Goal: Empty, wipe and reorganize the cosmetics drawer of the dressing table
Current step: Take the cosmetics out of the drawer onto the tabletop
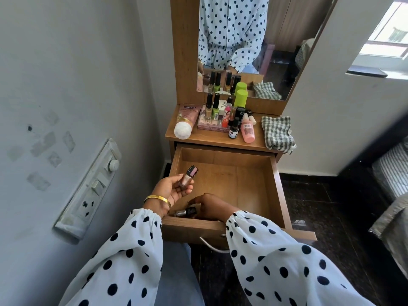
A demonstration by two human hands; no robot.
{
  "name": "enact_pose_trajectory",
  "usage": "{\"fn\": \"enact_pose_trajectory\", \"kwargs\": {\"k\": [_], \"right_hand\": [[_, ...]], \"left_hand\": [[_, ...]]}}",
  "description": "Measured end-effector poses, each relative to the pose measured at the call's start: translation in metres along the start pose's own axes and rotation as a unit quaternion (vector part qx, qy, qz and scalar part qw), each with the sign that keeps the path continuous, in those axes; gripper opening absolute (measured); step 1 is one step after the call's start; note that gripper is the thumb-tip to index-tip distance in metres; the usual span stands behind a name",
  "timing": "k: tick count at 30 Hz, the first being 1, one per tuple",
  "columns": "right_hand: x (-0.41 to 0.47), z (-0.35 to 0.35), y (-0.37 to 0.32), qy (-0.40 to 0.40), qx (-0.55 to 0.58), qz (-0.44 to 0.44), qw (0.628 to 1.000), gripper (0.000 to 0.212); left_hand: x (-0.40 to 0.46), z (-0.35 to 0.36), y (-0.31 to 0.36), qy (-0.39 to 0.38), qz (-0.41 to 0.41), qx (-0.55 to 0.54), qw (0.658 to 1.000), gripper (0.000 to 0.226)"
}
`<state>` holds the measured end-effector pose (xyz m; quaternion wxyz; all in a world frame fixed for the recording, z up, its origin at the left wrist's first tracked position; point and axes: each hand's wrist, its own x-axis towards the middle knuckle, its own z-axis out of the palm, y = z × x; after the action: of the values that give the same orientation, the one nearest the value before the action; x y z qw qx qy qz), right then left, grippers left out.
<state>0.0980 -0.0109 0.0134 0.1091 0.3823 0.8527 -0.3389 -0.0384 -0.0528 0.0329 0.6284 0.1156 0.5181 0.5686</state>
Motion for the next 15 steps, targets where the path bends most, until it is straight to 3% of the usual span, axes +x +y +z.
{"fn": "enact_pose_trajectory", "kwargs": {"k": [4, 9, 12, 15], "right_hand": [[0.003, 0.000, -0.006, -0.004, -0.068, -0.017, 0.998, 0.038], [0.011, 0.006, 0.001, 0.013, -0.021, 0.010, 1.000, 0.028], [0.007, 0.001, 0.005, 0.046, 0.112, 0.027, 0.992, 0.027], [0.002, -0.005, 0.007, 0.088, 0.288, 0.045, 0.952, 0.026]], "left_hand": [[0.000, 0.002, 0.000, 0.004, -0.002, -0.008, 1.000, 0.025], [0.001, -0.001, -0.003, 0.015, 0.024, 0.008, 1.000, 0.019], [0.002, -0.002, -0.003, 0.023, 0.036, 0.006, 0.999, 0.017], [0.003, -0.002, -0.003, 0.030, 0.040, -0.002, 0.999, 0.018]]}}
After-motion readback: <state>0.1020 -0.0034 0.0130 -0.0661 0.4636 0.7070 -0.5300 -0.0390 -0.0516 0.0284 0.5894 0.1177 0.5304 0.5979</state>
